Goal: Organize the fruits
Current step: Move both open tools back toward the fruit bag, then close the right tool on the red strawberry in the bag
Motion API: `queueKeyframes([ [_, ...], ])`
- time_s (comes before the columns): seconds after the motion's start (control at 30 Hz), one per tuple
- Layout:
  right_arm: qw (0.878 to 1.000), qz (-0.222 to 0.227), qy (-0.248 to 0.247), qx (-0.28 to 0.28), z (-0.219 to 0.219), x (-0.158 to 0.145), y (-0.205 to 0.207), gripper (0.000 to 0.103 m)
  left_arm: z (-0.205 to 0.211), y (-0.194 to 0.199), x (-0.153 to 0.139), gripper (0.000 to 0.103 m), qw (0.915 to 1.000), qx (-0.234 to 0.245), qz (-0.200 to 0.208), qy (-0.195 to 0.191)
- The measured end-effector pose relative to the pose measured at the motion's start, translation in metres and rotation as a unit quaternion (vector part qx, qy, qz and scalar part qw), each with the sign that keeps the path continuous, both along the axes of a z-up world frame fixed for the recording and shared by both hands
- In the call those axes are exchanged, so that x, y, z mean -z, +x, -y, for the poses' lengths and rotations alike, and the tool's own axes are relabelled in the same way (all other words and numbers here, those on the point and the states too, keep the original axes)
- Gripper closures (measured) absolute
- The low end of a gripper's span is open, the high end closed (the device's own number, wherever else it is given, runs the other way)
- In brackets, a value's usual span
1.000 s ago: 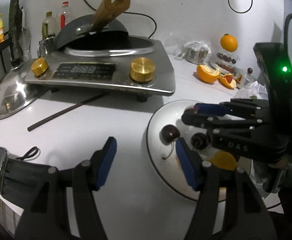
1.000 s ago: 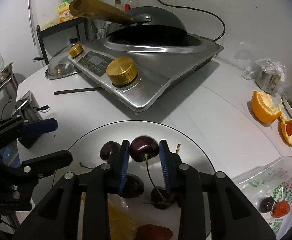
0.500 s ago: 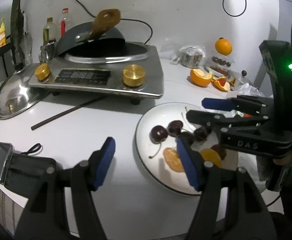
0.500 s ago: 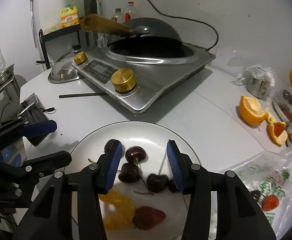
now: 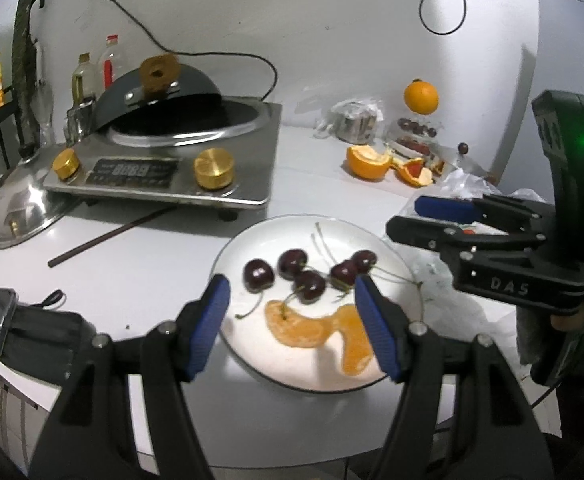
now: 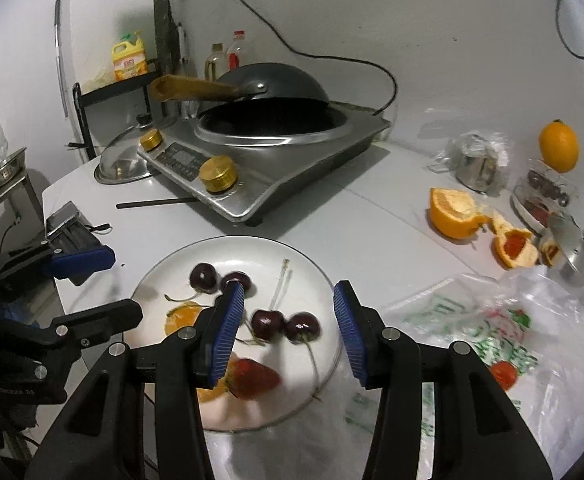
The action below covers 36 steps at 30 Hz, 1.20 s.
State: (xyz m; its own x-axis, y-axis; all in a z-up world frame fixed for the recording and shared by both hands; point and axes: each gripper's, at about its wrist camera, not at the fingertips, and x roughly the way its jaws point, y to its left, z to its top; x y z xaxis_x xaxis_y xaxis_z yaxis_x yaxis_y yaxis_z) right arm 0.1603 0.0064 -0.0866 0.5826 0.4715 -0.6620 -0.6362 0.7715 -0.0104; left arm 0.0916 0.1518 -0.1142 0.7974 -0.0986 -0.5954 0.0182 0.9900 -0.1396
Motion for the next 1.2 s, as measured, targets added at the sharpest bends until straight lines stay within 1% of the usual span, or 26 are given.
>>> queueKeyframes([
  [0.47,0.999,0.008,0.017,0.040,0.066,-0.007,-0.013,0.053,0.050,0.000,-0.008,0.037,0.9996,0.023,0.003,0.015],
  [0.6,0.998,0.009,0.021,0.051,0.083,-0.007,-0.015,0.053,0.060,0.001,-0.010,0.037,0.9996,0.026,0.002,0.012],
  [0.83,0.997,0.008,0.026,0.072,0.115,-0.005,-0.017,0.053,0.082,0.006,-0.010,0.037,0.9993,0.033,-0.002,0.016],
  [1.2,0.994,0.000,0.031,0.104,0.165,0.004,-0.011,0.053,0.120,0.022,-0.007,0.037,0.9979,0.060,-0.014,0.020],
])
